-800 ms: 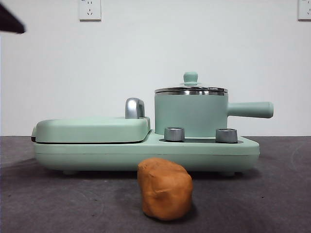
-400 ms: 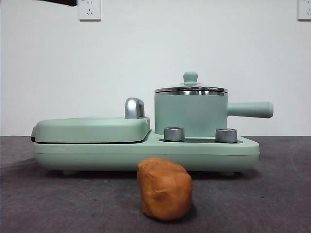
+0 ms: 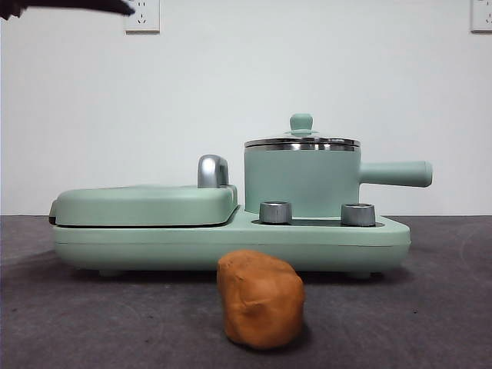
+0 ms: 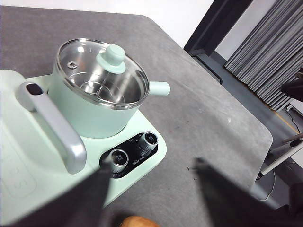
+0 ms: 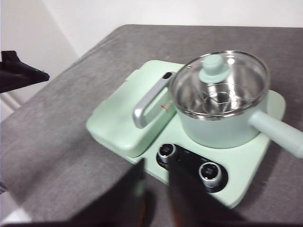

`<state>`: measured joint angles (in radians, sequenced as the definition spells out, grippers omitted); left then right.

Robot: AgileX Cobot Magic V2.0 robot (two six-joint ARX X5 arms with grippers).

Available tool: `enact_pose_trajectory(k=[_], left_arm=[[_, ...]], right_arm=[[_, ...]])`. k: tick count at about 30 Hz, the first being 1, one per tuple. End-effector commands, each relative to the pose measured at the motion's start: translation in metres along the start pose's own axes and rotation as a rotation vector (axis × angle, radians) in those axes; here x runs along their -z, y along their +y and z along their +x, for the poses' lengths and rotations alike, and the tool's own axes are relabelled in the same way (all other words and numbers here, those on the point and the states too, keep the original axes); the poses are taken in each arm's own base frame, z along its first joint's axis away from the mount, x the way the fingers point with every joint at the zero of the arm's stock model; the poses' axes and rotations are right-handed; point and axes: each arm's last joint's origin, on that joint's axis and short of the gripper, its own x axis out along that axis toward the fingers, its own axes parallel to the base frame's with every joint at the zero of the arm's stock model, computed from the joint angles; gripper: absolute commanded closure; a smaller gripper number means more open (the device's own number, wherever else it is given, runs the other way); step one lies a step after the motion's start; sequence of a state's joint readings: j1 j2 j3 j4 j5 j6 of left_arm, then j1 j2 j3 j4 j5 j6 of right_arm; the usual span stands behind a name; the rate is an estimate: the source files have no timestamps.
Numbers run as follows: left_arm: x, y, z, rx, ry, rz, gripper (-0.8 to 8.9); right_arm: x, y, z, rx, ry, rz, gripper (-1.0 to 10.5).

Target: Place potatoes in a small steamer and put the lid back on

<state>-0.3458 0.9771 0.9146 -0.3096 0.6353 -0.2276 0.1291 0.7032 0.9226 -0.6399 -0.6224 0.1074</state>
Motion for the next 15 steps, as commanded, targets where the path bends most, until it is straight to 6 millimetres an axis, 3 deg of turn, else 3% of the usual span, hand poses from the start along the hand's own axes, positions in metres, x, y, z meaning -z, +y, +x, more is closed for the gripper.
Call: enact_pose_trajectory(k=[1,8,15], left_arm=[[-0.008,-0.004,0.001,0.024,-0.025,0.037,3.10],[-0.012,-0.004,0.010,0.052,-0.044,0.013,2.09],[-0.022,-0.002,0.035,0.081,-0.011,0.007,2.10]], right_arm=[[-0.005,0.000,0.000,0.026,-0.015,-0.020,6.4],[-0.005,-0.001,0.000,0.069,-0.020,-0.020,4.6],[-0.005,-0.001,0.000,0.070,-0.020,-0.020,4.4]])
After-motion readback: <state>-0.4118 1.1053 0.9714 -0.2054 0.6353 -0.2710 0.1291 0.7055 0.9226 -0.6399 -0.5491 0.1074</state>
